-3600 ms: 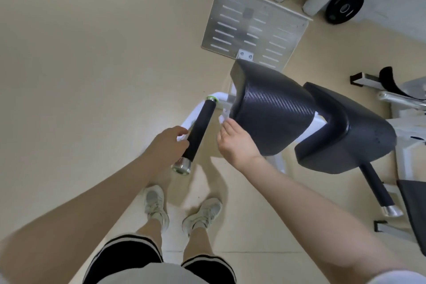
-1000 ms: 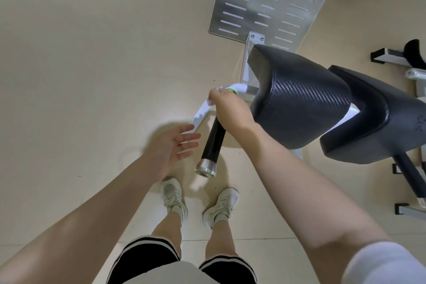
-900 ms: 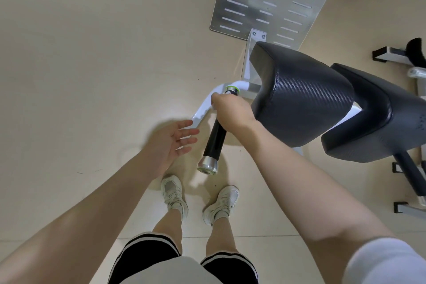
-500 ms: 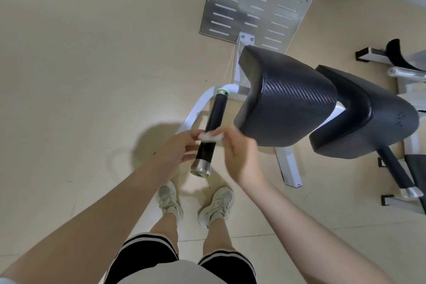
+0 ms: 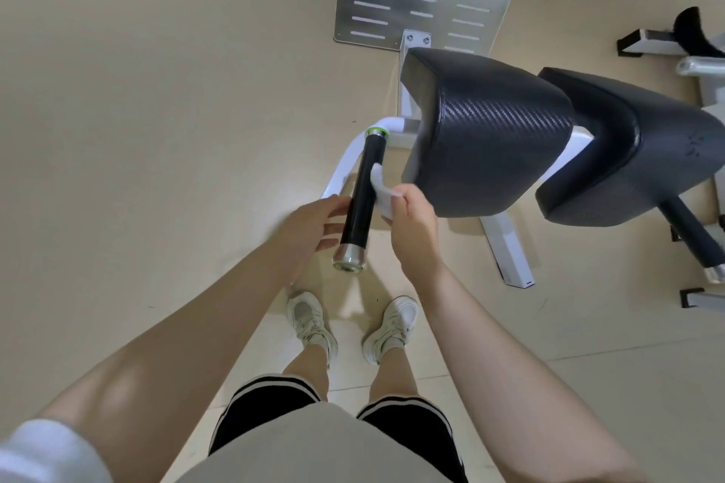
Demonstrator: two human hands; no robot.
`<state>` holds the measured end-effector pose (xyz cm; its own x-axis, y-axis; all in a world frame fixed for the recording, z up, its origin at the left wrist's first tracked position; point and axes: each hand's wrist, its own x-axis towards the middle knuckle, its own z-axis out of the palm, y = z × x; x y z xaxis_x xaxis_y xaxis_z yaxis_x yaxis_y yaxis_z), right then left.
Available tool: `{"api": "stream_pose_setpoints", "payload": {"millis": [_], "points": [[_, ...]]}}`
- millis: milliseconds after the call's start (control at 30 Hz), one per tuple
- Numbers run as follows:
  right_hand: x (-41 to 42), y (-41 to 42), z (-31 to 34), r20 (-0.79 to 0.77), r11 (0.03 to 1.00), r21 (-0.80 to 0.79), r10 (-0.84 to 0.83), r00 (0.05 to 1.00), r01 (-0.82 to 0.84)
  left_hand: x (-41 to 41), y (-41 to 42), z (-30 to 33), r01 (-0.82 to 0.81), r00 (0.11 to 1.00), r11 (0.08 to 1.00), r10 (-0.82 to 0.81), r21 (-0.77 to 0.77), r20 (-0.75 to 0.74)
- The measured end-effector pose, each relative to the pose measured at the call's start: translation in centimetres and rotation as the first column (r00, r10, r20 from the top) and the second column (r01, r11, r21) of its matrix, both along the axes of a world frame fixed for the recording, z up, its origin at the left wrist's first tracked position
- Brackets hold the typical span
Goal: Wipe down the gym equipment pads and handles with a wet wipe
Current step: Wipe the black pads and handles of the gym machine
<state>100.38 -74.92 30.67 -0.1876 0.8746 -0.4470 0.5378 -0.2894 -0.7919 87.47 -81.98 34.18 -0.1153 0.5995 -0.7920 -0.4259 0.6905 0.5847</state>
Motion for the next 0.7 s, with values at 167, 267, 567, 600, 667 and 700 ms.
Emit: {"api": "stream_pose_setpoints", "payload": {"millis": [167,267,567,600,667,700], "points": [[3.0,-3.6,3.2,-0.004,0.966,-0.003,0.257,0.966,-0.257,0.9,0.8,2.2,0.067,0.995,0.997,-0.069,-0.027,-0.074],[4.3,-4.4,4.9,-0.050,0.944,-0.155,0.287,0.957,-0.291,1.7,1.4,4.3,0.121,0.978,0.992,-0.124,-0.032,-0.166],[9.7,1.3,14.7,-0.331,0.989,-0.138,-0.095,0.939,0.051,6.6,5.1,12.3,0.538,0.817,0.784,-0.393,0.311,-0.422],[10.6,1.9,15.5,-0.315,0.992,-0.116,-0.088,0.945,0.054,7.3,5.8,13.1,0.548,0.810,0.771,-0.391,0.326,-0.437],[12.8,3.0,16.8,-0.271,0.993,-0.073,-0.105,0.957,0.088,8.9,7.2,14.4,0.556,0.800,0.759,-0.379,0.337,-0.465],[13.9,3.6,17.2,-0.258,0.992,-0.056,-0.128,0.958,0.117,9.8,7.9,14.9,0.565,0.791,0.752,-0.376,0.340,-0.482]]}}
